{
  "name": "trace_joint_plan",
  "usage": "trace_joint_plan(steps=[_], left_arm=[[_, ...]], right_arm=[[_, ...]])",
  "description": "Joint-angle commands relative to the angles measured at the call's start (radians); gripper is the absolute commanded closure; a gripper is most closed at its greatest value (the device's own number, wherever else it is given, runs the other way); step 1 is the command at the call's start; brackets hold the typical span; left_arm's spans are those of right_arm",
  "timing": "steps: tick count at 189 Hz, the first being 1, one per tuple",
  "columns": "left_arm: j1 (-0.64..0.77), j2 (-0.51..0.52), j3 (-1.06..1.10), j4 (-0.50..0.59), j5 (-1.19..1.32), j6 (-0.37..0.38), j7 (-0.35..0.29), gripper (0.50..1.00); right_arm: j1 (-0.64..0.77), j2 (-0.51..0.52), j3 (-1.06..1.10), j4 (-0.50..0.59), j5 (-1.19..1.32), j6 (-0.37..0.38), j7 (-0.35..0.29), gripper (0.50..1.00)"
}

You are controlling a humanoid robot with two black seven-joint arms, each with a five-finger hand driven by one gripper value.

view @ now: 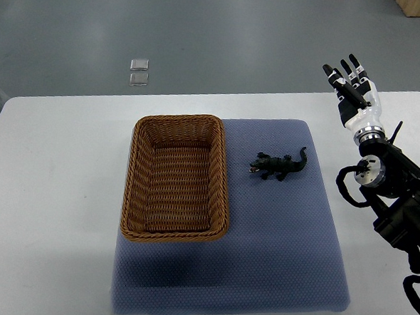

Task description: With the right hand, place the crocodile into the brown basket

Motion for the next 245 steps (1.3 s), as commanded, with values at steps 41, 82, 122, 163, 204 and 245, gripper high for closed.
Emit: trace_joint_plan(steps=[41,82,122,163,204,245], left_arm=[[0.008,0.0,0.002,0.005,0.0,0.001,0.002,0.5],[0.006,0.0,0.002,0.011,0.0,0.001,0.002,0.5],[0.006,0.0,0.002,0.009,0.0,0.001,0.002,0.5],[0.006,0.0,0.002,0.009,0.0,0.001,0.002,0.5],[0.006,0.0,0.002,0.009,0.0,0.001,0.002,0.5],[0.006,0.0,0.002,0.009,0.0,0.001,0.002,0.5]], right_arm=[[0.002,-0.001,0.0,0.0,0.0,0.0,0.0,0.576],[0.002,0.0,-0.002,0.0,0.0,0.0,0.0,0.574],[0.001,0.0,0.0,0.0,0.0,0.0,0.0,0.574],[0.001,0.0,-0.002,0.0,0.0,0.0,0.001,0.574],[0.001,-0.001,0.0,0.011,0.0,0.0,0.0,0.576],[0.034,-0.003,-0.034,0.015,-0.032,-0.003,-0.009,0.574]])
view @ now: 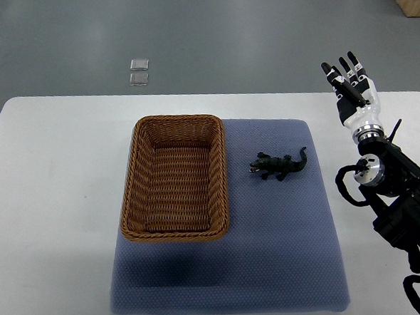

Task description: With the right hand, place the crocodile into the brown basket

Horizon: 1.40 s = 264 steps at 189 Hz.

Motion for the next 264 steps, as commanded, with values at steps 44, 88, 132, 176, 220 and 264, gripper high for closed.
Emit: trace_joint_plan(steps=[44,88,132,176,220,264], left_arm=[[0.0,0.0,0.0,-0.001,0.0,0.0,0.0,0.5],[0.0,0.0,0.0,-0.001,0.0,0.0,0.0,0.5],[0.0,0.0,0.0,-0.001,0.0,0.0,0.0,0.5],[0.0,0.0,0.0,-0.001,0.0,0.0,0.0,0.5],[0.0,0.0,0.0,0.001,0.0,0.0,0.0,0.5],[0.0,0.0,0.0,0.001,0.0,0.0,0.0,0.5]], right_arm=[[0.079,-0.122,-0.137,0.026,-0.198,0.046,-0.004,0.576],[0.148,-0.279,-0.33,0.142,-0.423,0.152,0.002,0.576],[0.263,-0.395,-0.53,0.306,-0.812,0.169,-0.001,0.576],[0.372,-0.423,-0.658,0.401,-1.083,0.259,-0.004,0.576],[0.441,-0.408,-0.843,0.412,-1.243,0.267,-0.049,0.576],[0.426,-0.399,-0.896,0.386,-1.296,0.253,-0.146,0.579]])
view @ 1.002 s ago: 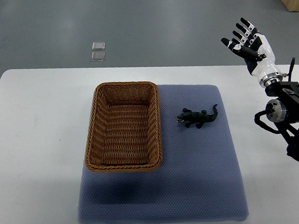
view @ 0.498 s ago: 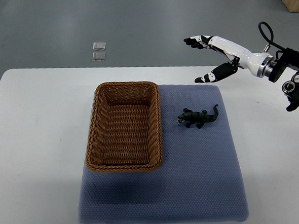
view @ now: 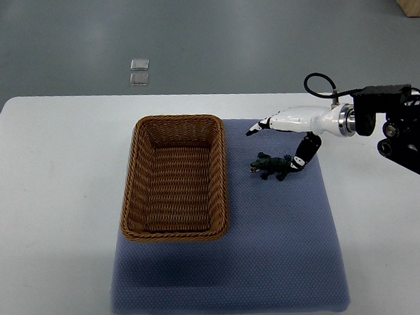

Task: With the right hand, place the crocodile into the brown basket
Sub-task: 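Reach the right hand down over the green toy crocodile, then close the right hand fingers around the crocodile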

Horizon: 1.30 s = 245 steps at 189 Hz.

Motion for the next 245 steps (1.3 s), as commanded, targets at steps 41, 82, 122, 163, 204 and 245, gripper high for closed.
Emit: trace_joint_plan(steps=[41,82,122,163,204,245], left_arm=[[-0.002,0.0,0.0,0.001,0.0,0.0,0.0,0.5],[0.0,0.0,0.0,-0.001,0.0,0.0,0.0,0.5],[0.0,0.0,0.0,-0.001,0.0,0.0,0.0,0.5],[0.0,0.0,0.0,-0.001,0.0,0.0,0.0,0.5],[0.0,0.0,0.0,0.001,0.0,0.0,0.0,0.5],[0.0,0.0,0.0,-0.001,0.0,0.0,0.0,0.5]], right_arm=[[-0.04,0.015,-0.011,-0.02,-0.021,-0.013,-0.059,0.579],[-0.058,0.042,-0.009,-0.026,-0.029,-0.02,-0.099,0.581],[-0.069,0.055,-0.009,-0.057,-0.032,-0.029,-0.101,0.593],[-0.08,0.069,-0.011,-0.091,-0.033,-0.052,-0.101,0.599],[-0.093,0.076,-0.011,-0.094,-0.055,-0.056,-0.101,0.656],[-0.095,0.078,-0.011,-0.094,-0.066,-0.062,-0.101,0.705]])
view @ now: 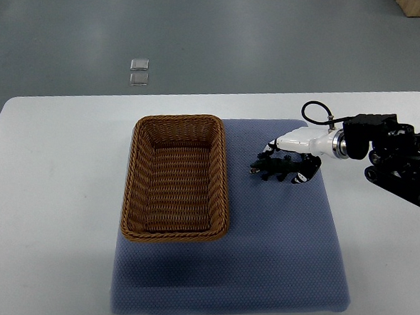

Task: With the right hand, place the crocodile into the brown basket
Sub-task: 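Close the right hand fingers around the crocodile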

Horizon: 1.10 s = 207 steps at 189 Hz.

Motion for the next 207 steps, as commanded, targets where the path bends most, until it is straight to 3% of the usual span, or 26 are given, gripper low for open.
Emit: trace_joint_plan(steps=[1,41,63,119,207], left_arm=[[0.0,0.0,0.0,0.0,0.0,0.0,0.0,0.5],[0.0,0.0,0.0,0.0,0.0,0.0,0.0,0.5],[0.0,0.0,0.0,0.0,0.0,0.0,0.0,0.5],[0.0,0.0,0.0,0.0,0.0,0.0,0.0,0.5],[0.0,0.0,0.0,0.001,0.0,0.0,0.0,0.5]], right_arm=[[-0.002,0.0,0.0,0.0,-0.005,-0.001,0.0,0.705],[-0.005,0.014,0.0,0.0,-0.018,-0.003,0.0,0.775],[-0.011,0.017,-0.002,0.0,-0.024,-0.014,0.0,0.781],[-0.01,0.017,-0.002,-0.001,-0.035,-0.017,0.0,0.991],[0.0,-0.006,0.011,-0.001,-0.03,-0.014,0.002,1.0]])
